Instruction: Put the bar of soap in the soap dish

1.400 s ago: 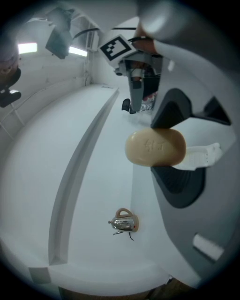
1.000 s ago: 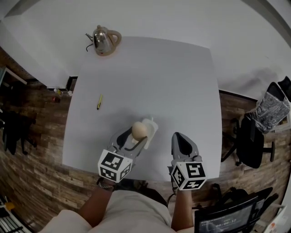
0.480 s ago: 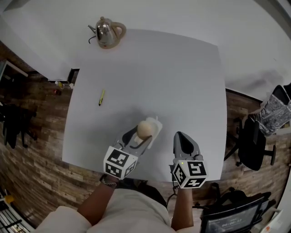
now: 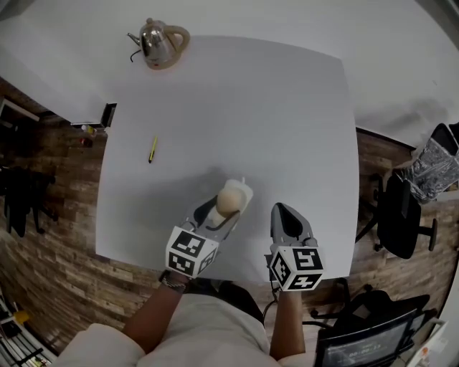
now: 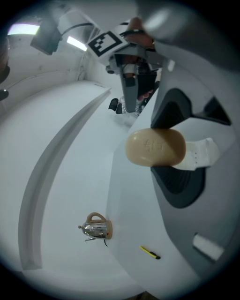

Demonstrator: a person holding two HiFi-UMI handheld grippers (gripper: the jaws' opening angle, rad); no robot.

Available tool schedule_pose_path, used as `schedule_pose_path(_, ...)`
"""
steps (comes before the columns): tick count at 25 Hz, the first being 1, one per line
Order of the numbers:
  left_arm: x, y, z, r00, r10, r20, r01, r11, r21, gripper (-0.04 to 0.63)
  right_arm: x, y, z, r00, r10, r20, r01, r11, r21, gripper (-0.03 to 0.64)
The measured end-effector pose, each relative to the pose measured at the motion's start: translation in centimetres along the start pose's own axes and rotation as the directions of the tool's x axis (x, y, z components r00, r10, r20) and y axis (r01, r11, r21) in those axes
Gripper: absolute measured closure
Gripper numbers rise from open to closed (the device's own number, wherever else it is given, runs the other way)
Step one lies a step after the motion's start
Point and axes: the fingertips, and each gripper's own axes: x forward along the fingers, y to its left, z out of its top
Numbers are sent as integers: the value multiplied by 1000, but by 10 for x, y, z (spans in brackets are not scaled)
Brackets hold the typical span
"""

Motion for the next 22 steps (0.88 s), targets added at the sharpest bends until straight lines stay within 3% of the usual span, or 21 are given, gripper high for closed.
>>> schedule_pose_path(22, 23, 6, -31, 994, 15, -105, -19, 999, -37, 327, 24, -7, -35, 995, 20, -102, -15, 999, 46, 615)
